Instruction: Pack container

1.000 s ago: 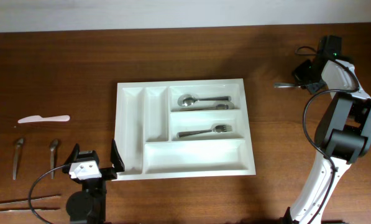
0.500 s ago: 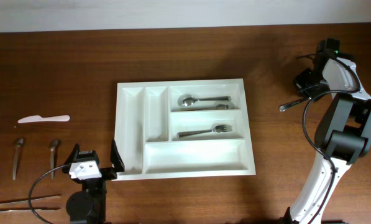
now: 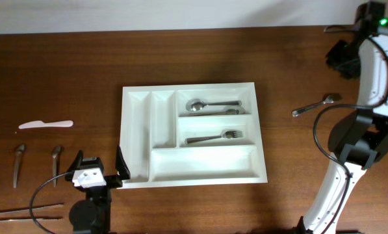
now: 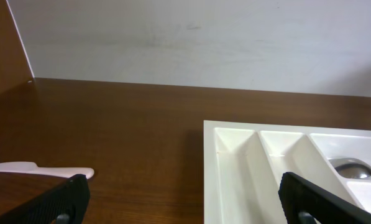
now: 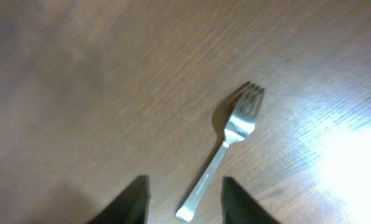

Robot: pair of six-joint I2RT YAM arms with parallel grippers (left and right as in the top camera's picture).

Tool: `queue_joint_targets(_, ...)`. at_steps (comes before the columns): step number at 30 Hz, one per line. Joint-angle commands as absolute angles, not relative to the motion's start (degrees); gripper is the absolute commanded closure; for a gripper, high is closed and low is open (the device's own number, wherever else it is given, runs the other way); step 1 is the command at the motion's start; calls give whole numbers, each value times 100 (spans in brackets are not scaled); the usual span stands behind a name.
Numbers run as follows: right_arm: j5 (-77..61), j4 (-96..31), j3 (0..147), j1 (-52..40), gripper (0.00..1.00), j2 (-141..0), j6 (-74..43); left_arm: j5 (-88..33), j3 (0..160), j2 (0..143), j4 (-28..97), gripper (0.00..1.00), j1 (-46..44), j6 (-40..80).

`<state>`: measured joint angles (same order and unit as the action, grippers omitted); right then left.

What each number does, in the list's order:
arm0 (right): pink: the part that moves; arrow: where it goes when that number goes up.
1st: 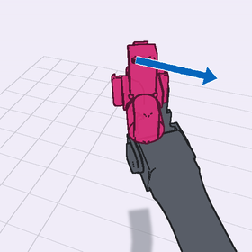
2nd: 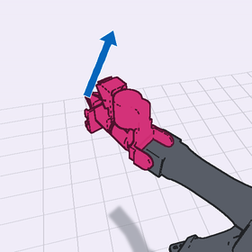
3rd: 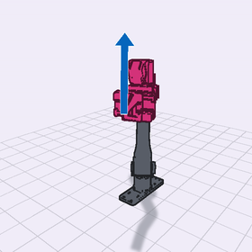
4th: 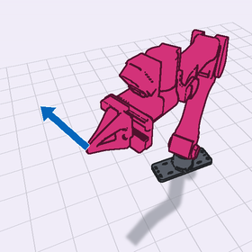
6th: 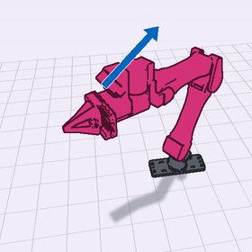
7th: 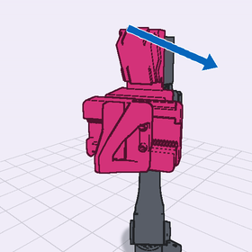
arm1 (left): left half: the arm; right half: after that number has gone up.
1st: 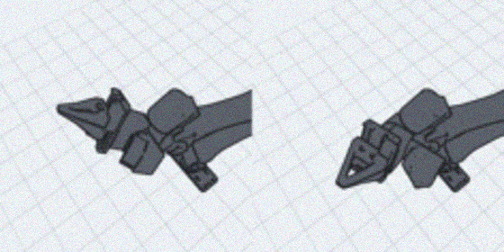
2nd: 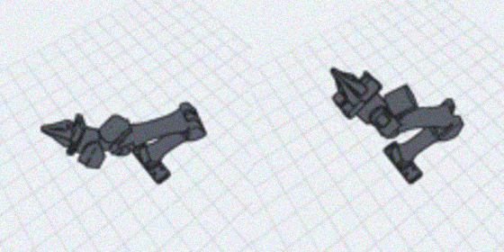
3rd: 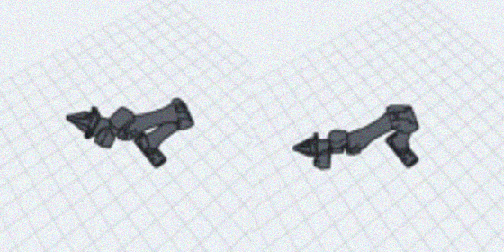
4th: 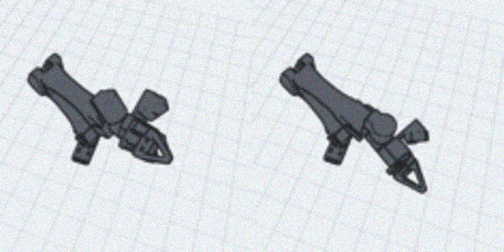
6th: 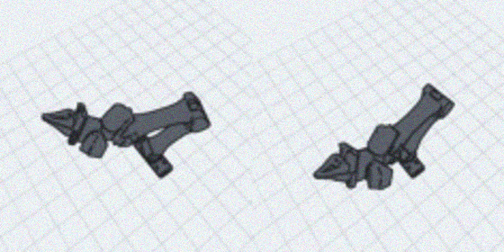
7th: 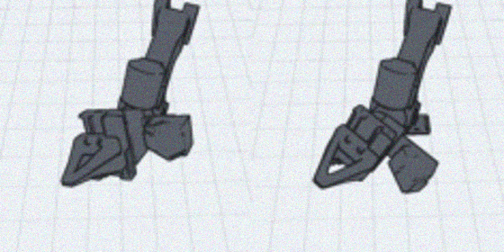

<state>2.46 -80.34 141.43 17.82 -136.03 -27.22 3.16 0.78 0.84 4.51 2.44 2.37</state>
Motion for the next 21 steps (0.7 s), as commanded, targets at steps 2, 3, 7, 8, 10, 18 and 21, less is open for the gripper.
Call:
queue_joint_targets(2, 349, -9043, 15032, 1933, 46, -13535, -2637, 257, 51, 30, 456, 1, 283, 126)
queue_joint_targets(3, 346, -9214, 15093, 1962, 44, -13535, -2637, 257, 51, 30, 456, 1, 283, 126)
queue_joint_targets(7, 351, -9736, 15069, 2086, 39, -13537, -2722, 255, 51, 30, 456, 1, 283, 126)
queue_joint_targets(8, 349, -9734, 14997, 2119, 39, -13531, -2775, 257, 51, 30, 456, 1, 283, 126)
queue_joint_targets(10, 351, -9734, 14925, 2215, 38, -13524, -3087, 257, 51, 30, 456, 1, 283, 126)
queue_joint_targets(18, 307, -9308, 13893, 2440, 1, -13528, -3590, 257, 51, 30, 456, 1, 283, 126)
queue_joint_targets(21, -71, -8742, 12969, 2440, 1, -13528, -3588, 257, 51, 30, 456, 1, 283, 126)
